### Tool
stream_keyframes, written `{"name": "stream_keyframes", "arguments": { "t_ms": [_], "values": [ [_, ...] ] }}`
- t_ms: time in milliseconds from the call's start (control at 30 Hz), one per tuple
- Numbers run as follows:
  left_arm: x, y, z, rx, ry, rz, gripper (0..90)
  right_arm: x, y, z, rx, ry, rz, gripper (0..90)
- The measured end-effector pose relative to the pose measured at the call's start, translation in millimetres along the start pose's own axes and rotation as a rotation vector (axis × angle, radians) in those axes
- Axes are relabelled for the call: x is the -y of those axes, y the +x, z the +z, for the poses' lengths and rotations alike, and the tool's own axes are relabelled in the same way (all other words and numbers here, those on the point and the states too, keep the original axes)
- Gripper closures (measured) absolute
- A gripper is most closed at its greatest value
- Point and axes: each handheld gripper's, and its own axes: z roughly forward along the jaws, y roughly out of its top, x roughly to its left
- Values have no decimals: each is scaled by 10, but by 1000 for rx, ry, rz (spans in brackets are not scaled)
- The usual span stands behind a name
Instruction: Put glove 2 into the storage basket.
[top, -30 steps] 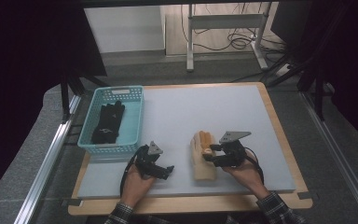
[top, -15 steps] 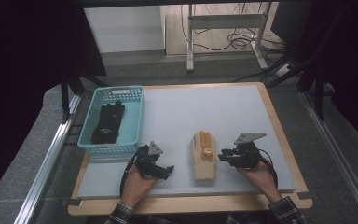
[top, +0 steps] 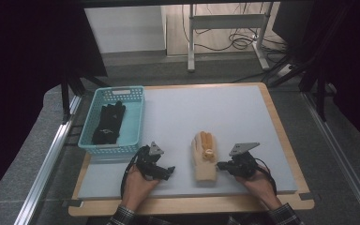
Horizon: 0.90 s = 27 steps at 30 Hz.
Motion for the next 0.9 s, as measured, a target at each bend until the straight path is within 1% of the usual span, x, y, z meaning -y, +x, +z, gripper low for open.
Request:
{"name": "stream_keyframes", "arguments": {
  "t_ms": [67, 133, 233, 300, 400, 433, 567, 700, 800, 900],
  "values": [
    [0, 4, -2, 2, 0, -3, 0, 2, 25, 53, -6, 5, -10, 883],
    [0, 4, -2, 3, 0, -3, 0, 0, 36, 69, -7, 5, -7, 883],
    [6, 1, -13, 1, -4, -10, 1, -20, 70, 114, -15, -6, -13, 880],
    [11, 1, -21, -1, -2, -5, 1, -26, 80, 125, -18, -7, -18, 877],
    [47, 6, -61, 5, 6, 0, 0, -51, 125, 160, -20, -9, -23, 865],
    [75, 19, -98, 0, 15, 5, 0, -69, 147, 187, -18, -12, -37, 855],
    [136, 55, -156, -3, 19, 1, 0, -120, 195, 253, -21, -14, -50, 850],
    [187, 69, -190, 1, 13, 2, 0, -168, 227, 316, -26, -18, -55, 850],
    [255, 98, -229, 0, -1, -5, 0, -243, 265, 408, -30, -19, -59, 850],
    [258, 95, -229, -6, 1, -4, 0, -303, 288, 478, -31, -20, -63, 850]
  ]
}}
